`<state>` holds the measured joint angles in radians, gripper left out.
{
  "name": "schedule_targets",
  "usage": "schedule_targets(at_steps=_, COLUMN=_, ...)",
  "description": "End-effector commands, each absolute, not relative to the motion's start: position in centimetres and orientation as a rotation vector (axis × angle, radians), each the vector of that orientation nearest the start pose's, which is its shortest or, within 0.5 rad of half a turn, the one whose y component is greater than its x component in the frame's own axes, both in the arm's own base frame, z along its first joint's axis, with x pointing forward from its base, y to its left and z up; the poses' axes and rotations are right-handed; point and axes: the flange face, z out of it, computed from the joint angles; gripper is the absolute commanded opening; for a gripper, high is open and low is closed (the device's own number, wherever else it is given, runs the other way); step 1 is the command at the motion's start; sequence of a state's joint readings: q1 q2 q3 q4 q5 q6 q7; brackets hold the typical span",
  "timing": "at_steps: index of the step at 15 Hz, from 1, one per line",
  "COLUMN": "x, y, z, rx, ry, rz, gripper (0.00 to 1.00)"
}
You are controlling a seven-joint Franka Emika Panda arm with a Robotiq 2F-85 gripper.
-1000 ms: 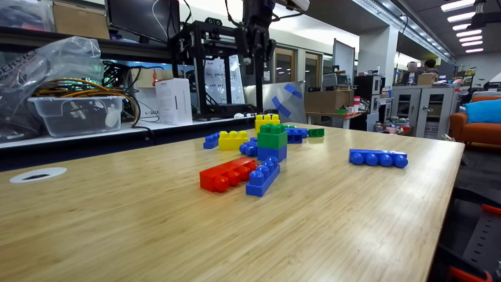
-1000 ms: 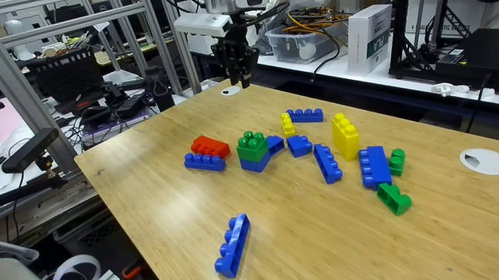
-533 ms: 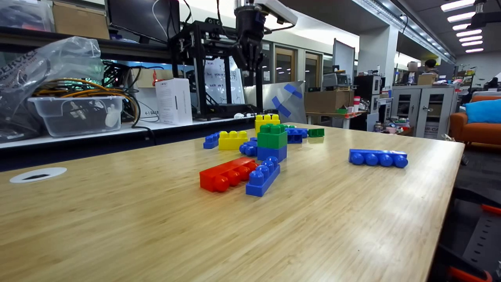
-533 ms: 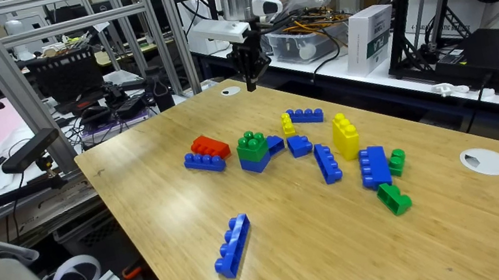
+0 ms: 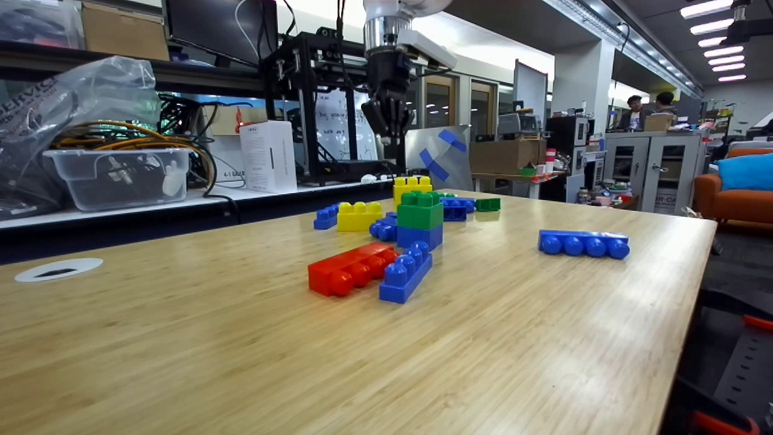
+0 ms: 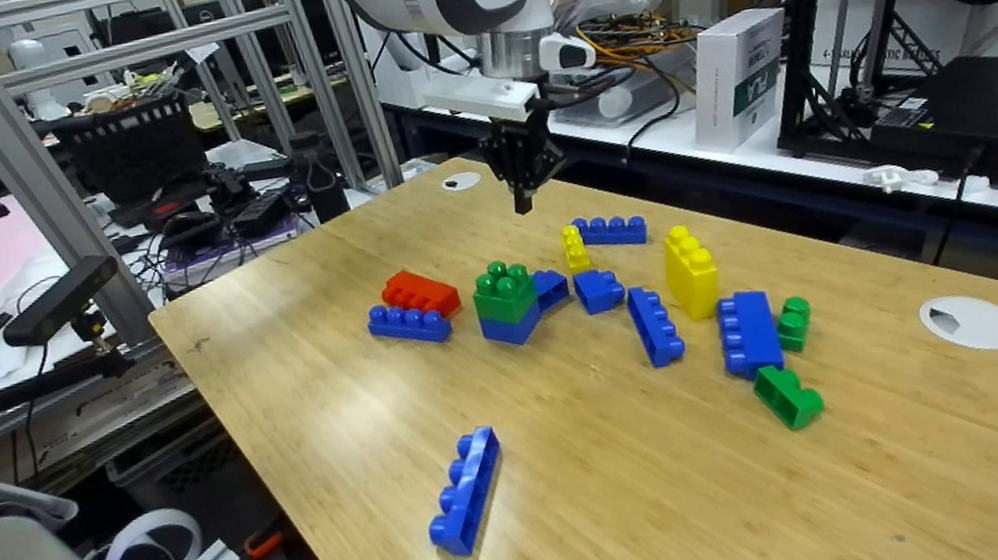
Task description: Move the blue and green object, then pick up the blue object and put it on the blue and green object
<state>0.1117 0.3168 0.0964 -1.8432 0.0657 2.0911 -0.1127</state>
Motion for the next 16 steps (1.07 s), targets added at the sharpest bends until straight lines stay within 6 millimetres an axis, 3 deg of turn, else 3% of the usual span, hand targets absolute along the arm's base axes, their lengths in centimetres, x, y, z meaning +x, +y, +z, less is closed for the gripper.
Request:
schedule_targets(at_steps=1, x=61.53, y=12.39, z=33.62, rx=-3.020, ry=-0.499, rz=0.164, gripper=0.00)
schedule_targets(at_steps=16, x=61.38, y=12.65, z=33.34, rx=-3.014, ry=-0.479, rz=0.165, gripper=0.01)
